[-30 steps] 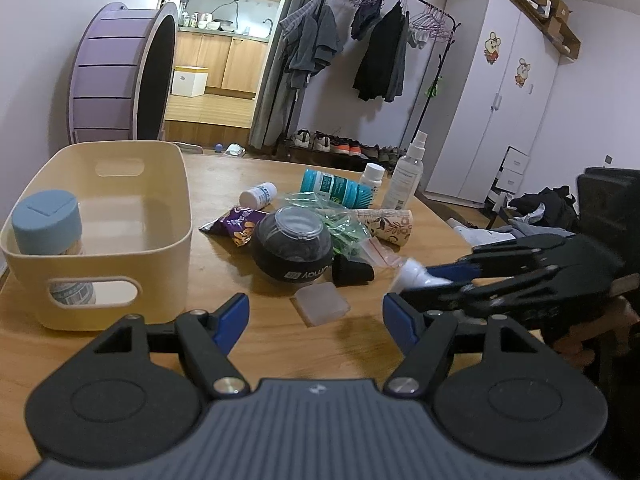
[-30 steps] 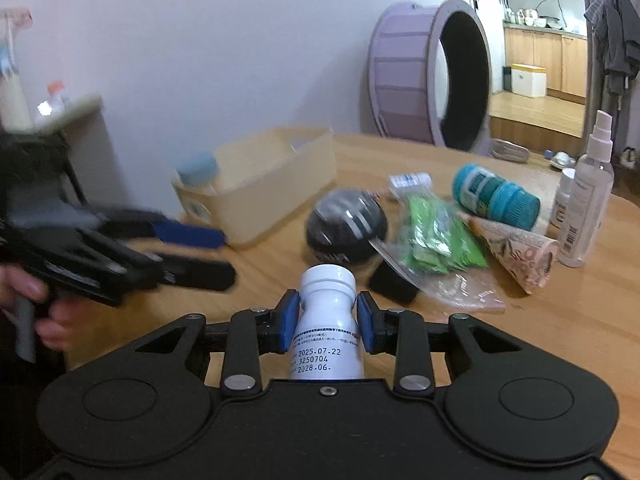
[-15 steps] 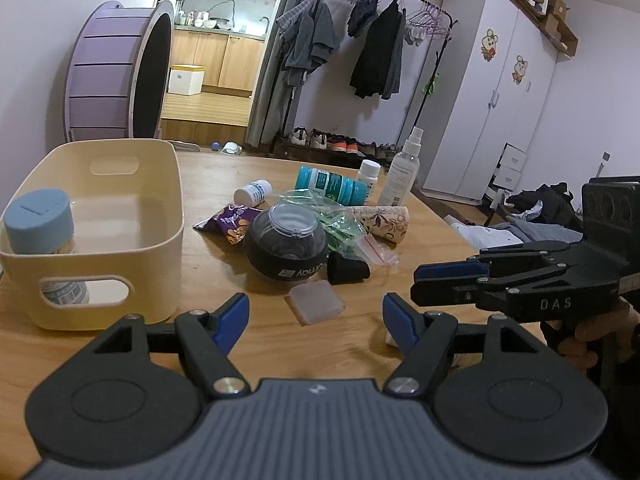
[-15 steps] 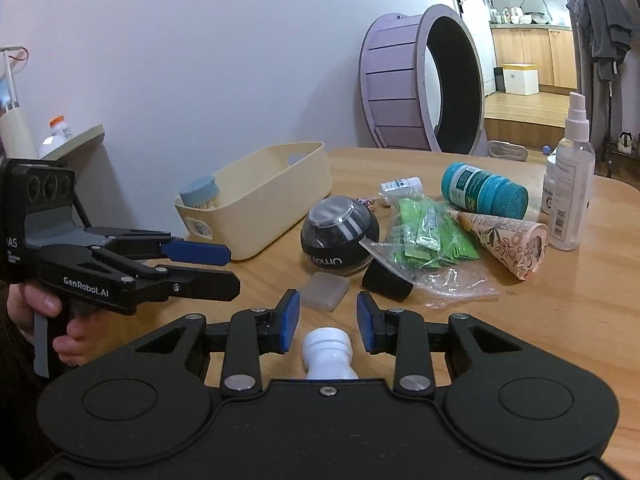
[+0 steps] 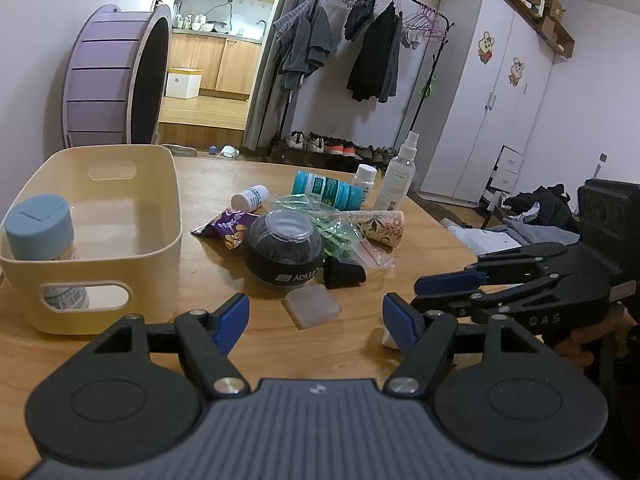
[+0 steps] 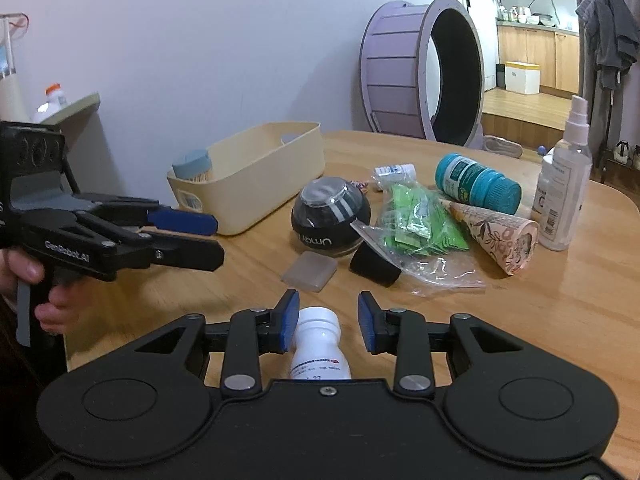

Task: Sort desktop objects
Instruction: 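Lift the white pill bottle with the right gripper toward the left gripper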

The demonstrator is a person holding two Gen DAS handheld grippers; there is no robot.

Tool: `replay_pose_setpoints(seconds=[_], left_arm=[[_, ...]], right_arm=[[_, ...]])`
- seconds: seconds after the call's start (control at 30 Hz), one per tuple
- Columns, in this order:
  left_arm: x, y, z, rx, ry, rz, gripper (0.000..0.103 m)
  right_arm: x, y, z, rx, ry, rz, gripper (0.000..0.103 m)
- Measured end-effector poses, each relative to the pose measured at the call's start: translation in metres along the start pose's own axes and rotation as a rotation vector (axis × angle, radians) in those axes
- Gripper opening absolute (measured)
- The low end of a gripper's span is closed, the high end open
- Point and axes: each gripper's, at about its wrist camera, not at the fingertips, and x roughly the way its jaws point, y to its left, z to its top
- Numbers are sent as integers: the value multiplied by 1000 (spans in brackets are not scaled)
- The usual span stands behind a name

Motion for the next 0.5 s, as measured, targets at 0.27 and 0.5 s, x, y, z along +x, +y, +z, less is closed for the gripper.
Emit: replay_pose_setpoints(seconds=[0.27, 0.5], left_arm=[[2, 2, -1, -2, 8, 10, 73], [0, 4, -2, -8, 5, 13, 73]], right_arm=[[14, 21, -3, -116, 71, -6, 58], [16, 20, -3, -101, 89, -1, 32]])
